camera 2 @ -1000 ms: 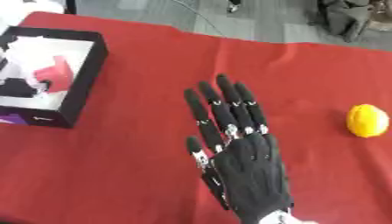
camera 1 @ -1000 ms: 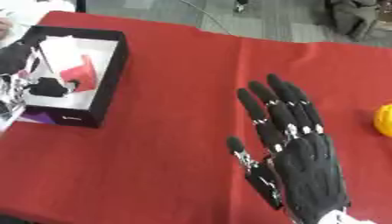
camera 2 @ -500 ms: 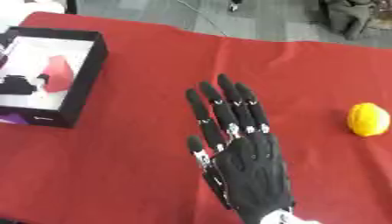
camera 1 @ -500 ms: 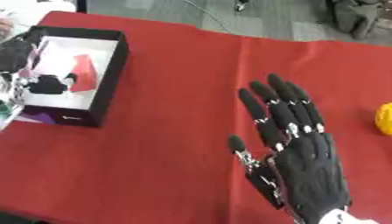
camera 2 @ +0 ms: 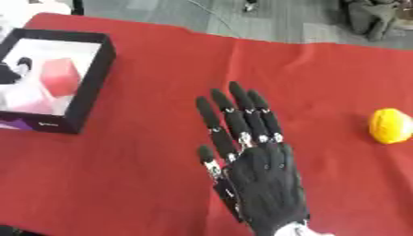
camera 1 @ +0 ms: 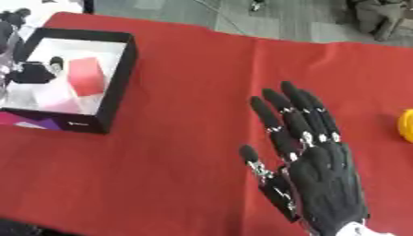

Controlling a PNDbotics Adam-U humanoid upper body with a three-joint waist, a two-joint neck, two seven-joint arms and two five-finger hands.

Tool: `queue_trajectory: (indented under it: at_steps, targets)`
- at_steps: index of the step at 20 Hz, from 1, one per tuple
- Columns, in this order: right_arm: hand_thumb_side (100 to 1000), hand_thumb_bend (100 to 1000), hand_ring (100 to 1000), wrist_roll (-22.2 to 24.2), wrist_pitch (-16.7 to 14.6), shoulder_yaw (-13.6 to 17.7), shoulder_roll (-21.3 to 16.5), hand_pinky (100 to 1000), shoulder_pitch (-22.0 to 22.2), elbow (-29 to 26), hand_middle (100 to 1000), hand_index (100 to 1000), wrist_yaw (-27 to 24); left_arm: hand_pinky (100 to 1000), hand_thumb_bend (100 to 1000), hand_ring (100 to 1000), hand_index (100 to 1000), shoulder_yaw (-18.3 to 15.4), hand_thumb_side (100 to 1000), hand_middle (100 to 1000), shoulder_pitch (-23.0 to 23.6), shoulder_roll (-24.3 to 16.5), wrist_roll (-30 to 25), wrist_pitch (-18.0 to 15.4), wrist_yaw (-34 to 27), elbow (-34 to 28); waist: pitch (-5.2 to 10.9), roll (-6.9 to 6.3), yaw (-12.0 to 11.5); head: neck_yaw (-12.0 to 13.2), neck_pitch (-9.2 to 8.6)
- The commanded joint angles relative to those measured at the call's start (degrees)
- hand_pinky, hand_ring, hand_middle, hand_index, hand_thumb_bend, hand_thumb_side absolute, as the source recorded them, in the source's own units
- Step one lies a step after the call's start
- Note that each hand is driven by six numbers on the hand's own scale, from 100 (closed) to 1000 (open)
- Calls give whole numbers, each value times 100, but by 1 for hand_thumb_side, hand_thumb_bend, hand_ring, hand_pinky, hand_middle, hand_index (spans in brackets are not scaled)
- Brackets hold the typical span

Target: Pick up the objects with one hand, pass them to the other hand, and then place them into the box on the other side of the table.

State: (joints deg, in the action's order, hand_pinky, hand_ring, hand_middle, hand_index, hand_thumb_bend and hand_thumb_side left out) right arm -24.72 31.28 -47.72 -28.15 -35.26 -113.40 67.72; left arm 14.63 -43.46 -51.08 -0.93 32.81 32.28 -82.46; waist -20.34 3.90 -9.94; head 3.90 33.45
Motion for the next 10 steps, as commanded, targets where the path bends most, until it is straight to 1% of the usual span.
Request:
queue_trajectory:
  at_steps: [1, 2, 3, 4, 5, 6, 7, 9, 10]
  targets:
    - [100, 465, 916, -9, 8, 55, -110, 864, -38, -119, 823, 905, -22, 1000, 232, 909, 1000, -106, 233, 844, -70, -267, 48, 84, -204, -185, 155, -60, 0, -13, 5]
    - [100, 464, 917, -13, 11, 63, -108, 864, -39, -119, 824, 905, -24, 1000, 184, 907, 1000, -102, 223, 841, -66, -258, 58, 101, -268, -204, 155, -60, 3, -14, 4]
    - [100, 464, 917, -17, 15, 72, -107, 864, -42, -119, 824, 905, -27, 1000, 100, 898, 1000, -101, 206, 826, -63, -245, 78, 110, -349, -234, 155, -60, 8, -14, 5]
    - [100, 463, 917, -24, 20, 82, -105, 863, -43, -119, 824, 905, -31, 1000, 100, 882, 979, -104, 248, 813, -58, -226, 123, 103, -466, -294, 156, -59, 12, -22, 16]
    - [100, 462, 917, -34, 26, 95, -102, 861, -44, -119, 824, 905, -38, 1000, 100, 861, 955, -101, 259, 795, -44, -214, 202, 59, -634, -392, 156, -58, 17, -40, 31]
    - [100, 461, 917, -47, 36, 115, -97, 857, -47, -119, 824, 904, -48, 970, 100, 830, 910, -90, 277, 797, -20, -214, 298, -17, -818, -504, 155, -55, 22, -69, 46]
    - [100, 460, 917, -68, 51, 143, -93, 855, -48, -119, 824, 903, -62, 914, 100, 788, 887, -79, 286, 792, 11, -218, 419, -111, -995, -636, 154, -52, 28, -108, 62]
    - [100, 459, 915, -123, 93, 217, -94, 846, -46, -119, 823, 900, -109, 756, 100, 662, 837, -50, 295, 708, 99, -217, 628, -263, -1438, -898, 155, -39, 39, -205, 81]
    - [100, 457, 915, -154, 124, 260, -99, 841, -41, -119, 821, 898, -145, 742, 100, 648, 834, -27, 300, 693, 149, -217, 660, -299, -1741, -1042, 155, -33, 44, -256, 86]
